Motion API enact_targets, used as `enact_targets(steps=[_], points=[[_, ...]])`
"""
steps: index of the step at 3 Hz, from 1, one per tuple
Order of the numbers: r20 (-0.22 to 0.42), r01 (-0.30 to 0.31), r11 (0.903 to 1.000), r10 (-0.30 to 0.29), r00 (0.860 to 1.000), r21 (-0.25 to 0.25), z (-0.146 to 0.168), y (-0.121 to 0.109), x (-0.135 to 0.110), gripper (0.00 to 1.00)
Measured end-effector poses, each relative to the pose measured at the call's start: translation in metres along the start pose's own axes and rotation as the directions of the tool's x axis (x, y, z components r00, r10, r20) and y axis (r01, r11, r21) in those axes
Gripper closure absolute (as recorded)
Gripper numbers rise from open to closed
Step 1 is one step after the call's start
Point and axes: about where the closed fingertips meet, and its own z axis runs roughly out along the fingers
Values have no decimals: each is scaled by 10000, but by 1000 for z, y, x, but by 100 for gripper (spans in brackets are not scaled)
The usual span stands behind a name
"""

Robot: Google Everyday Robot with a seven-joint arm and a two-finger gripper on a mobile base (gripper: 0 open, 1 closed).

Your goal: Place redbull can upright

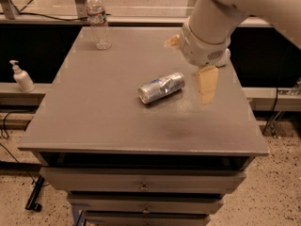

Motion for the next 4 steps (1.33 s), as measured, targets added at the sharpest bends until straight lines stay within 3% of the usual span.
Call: enact_targets(steps=[1, 2, 4], points=[[-278, 677, 9974, -683, 9973, -241, 33, -22, -3, 0], [-520, 754, 9959, -780, 9956, -507, 62, -45, 1, 0], [-1094, 240, 9924, -374, 9933, -1208, 108, -64, 19, 41]])
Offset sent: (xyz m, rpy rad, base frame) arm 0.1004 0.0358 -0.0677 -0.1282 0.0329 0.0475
